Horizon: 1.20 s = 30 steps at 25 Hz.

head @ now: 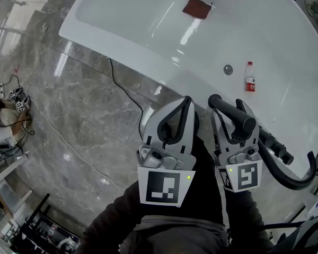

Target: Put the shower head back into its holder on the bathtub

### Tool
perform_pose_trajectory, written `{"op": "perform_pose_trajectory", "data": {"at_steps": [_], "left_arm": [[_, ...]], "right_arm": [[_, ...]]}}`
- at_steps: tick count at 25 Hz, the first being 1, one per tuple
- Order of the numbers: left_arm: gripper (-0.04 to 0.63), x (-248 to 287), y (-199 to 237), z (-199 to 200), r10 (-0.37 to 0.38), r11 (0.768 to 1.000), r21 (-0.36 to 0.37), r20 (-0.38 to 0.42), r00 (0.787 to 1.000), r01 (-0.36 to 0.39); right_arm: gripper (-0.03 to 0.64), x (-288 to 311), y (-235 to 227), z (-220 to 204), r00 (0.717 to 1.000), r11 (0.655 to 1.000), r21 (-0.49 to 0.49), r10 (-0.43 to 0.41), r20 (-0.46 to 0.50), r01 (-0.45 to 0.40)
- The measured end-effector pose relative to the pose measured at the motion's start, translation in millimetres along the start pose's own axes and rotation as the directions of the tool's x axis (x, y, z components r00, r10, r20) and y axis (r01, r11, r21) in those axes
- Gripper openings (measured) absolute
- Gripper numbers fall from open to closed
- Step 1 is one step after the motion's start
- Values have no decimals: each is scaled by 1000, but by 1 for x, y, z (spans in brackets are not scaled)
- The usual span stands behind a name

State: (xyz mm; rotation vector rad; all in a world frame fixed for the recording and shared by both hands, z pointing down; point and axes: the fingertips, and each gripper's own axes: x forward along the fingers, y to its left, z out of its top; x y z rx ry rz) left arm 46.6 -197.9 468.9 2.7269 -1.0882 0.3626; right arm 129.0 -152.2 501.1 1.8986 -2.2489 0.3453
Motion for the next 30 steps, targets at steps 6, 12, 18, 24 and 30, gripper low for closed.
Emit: {"op": "perform_pose_trajectory", "data": {"at_steps": [6,12,18,24,30], "left_arm": [[3,3,-3,0,-3,1000,11,-8,1000,3],[3,2,-4,0,2,1000,4,-14,1000,-2],[3,4,1,2,18,1000,6,-6,1000,-18],[3,4,0,5,21,1000,8,-7,1000,-21],[3,3,0,7,22,1000,8,-2,1000,-22]], "right_arm": [[242,1,-4,4,1000,1000,-5,2,9,-2],[242,1,-4,3,1000,1000,-8,9,5,-9],[242,2,-4,6,1000,1000,-19,17,12,-17],[242,3,-2,8,1000,999,-23,29,10,-29],[242,2,1,11,999,999,-31,37,10,-37]]}}
